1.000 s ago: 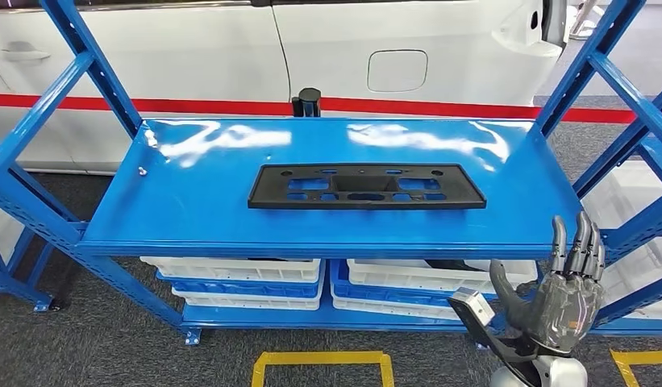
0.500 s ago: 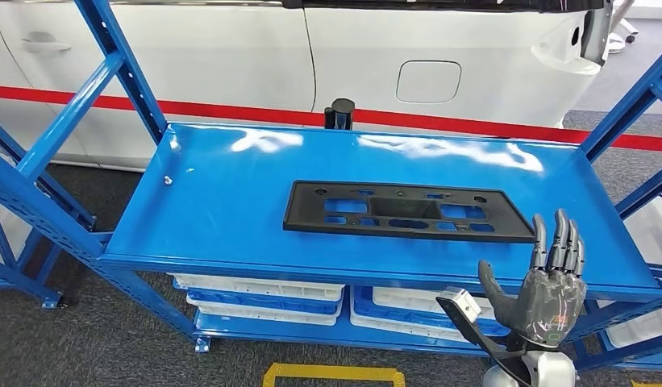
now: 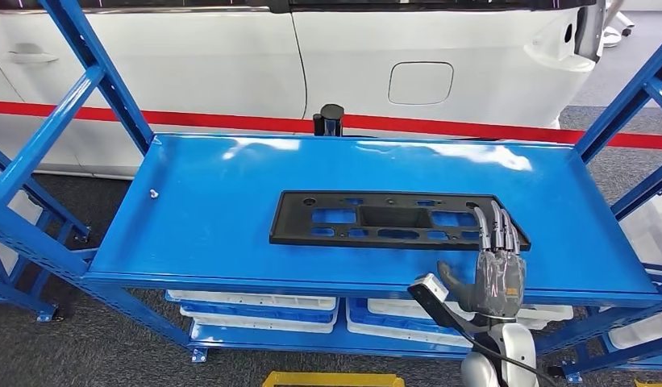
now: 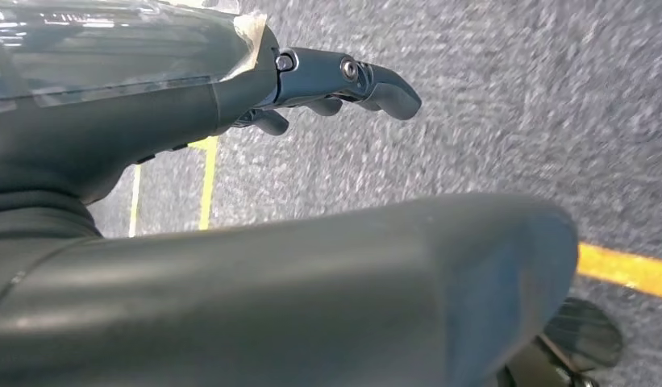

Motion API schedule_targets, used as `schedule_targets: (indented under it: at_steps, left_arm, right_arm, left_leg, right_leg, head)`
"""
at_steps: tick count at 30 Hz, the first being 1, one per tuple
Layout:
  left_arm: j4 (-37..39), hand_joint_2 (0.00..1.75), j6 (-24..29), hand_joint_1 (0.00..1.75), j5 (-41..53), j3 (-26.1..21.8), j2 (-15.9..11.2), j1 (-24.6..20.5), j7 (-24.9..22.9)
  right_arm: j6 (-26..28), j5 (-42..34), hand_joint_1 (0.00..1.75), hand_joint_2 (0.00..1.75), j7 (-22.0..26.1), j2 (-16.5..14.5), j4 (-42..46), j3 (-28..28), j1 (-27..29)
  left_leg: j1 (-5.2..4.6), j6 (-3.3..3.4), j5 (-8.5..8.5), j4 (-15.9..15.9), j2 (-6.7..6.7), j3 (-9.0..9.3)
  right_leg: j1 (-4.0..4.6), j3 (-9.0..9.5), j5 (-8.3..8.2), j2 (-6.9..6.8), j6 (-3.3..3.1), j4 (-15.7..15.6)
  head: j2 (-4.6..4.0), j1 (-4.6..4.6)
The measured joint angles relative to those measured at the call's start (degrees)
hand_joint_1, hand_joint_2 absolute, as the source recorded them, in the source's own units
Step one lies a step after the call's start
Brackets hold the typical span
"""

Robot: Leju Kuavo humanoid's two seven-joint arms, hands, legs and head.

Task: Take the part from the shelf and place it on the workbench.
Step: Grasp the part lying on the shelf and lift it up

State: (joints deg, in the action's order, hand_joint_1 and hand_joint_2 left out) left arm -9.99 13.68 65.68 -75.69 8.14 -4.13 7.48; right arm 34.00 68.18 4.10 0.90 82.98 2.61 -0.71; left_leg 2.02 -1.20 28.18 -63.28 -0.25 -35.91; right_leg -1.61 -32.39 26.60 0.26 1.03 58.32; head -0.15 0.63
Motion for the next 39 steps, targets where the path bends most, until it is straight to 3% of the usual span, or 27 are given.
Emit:
schedule_targets:
  at_steps: [2, 4, 8, 14, 20, 27, 28, 32, 39]
  left_arm:
    - [0.04, 0.0, -0.01, 0.0, 0.15, 0.01, -0.07, -0.01, -0.02]
    - [0.07, 0.0, -0.01, 0.0, 0.23, 0.01, -0.16, 0.1, -0.13]
    - [0.07, 0.0, 0.05, 0.0, 0.38, 0.04, -0.27, 0.06, -0.27]
    - [0.07, 0.0, 0.28, 0.0, 0.92, 0.16, -0.31, 0.04, -0.78]
    - [0.07, 0.0, 0.66, 0.0, 1.26, 0.34, -0.42, 0.0, -1.47]
    - [0.07, 0.0, 0.79, 0.0, 1.55, 0.37, -0.43, 0.0, -1.77]
    - [0.07, 0.0, 0.8, 0.0, 1.56, 0.38, -0.43, 0.0, -1.77]
    - [0.07, 0.0, 0.87, 0.0, 1.71, 0.42, -0.43, -0.01, -1.77]
    - [0.07, 0.0, 1.14, 0.0, 1.85, 0.51, -0.41, -0.05, -1.62]
  right_arm:
    - [-0.46, -1.1, 0.0, 1.75, -0.07, 0.91, -1.84, 0.31, -1.1]
    - [-0.72, -1.91, 0.0, 1.75, -0.09, 1.59, -3.28, 0.55, -1.84]
    - [-1.24, -2.92, 0.0, 1.75, -0.12, 2.64, -5.98, 0.87, -3.37]
    - [-1.58, -3.77, 0.0, 1.75, -0.44, 3.54, -12.17, 1.12, -7.95]
    - [1.35, 0.91, 0.0, 1.75, -3.05, 3.62, -17.78, 1.19, -11.83]
    - [2.72, 4.9, 0.0, 1.75, -5.22, 3.91, -21.59, 1.06, -14.64]
    - [2.8, 5.04, 0.05, 1.75, -5.29, 3.91, -21.88, 1.06, -14.85]
    - [3.1, 5.92, 1.43, 1.75, -5.85, 3.99, -23.69, 0.77, -15.96]
    - [3.95, 5.74, 1.63, 1.75, -5.0, 4.26, -28.72, -0.4, -18.64]
  left_leg:
    - [-0.05, 0.42, -0.38, 2.99, 0.0, 1.24]
    - [-0.26, 1.38, -0.62, 3.09, 0.07, 1.51]
    - [-0.51, 1.75, -1.32, 3.31, -0.07, 1.7]
    - [-0.74, 2.39, -0.91, 3.31, -0.03, 2.03]
    - [-0.8, 2.64, -0.68, 3.35, 0.01, 2.45]
    - [-0.78, 2.6, -0.66, 3.83, 0.03, 3.13]
    - [-0.78, 2.6, -0.66, 3.88, 0.03, 3.19]
    - [-0.78, 2.58, -0.66, 3.98, 0.05, 3.33]
    - [-0.74, 2.53, -0.65, 4.0, 0.09, 3.39]
  right_leg:
    - [0.19, -0.22, 0.4, -0.01, 0.95, 0.31]
    - [0.45, -0.42, 0.67, -0.04, 1.44, 0.33]
    - [0.5, 0.1, 0.56, -0.11, 0.85, -0.35]
    - [0.5, 0.69, 0.56, -0.12, 1.26, -1.13]
    - [0.49, 0.96, 0.77, -0.12, 2.43, -1.21]
    - [0.5, 1.36, 0.85, -0.11, 2.52, -1.22]
    - [0.5, 1.38, 0.86, -0.11, 2.51, -1.22]
    - [0.51, 1.46, 0.89, -0.11, 2.48, -1.22]
    - [0.54, 1.5, 0.89, -0.04, 2.47, -1.22]
  head:
    - [0.0, 0.08]
    - [0.0, -0.05]
    - [0.0, -0.21]
    - [0.0, -0.22]
    - [0.0, -0.19]
    - [0.0, -0.17]
    - [0.0, -0.17]
    - [0.0, -0.17]
    - [0.0, -0.18]
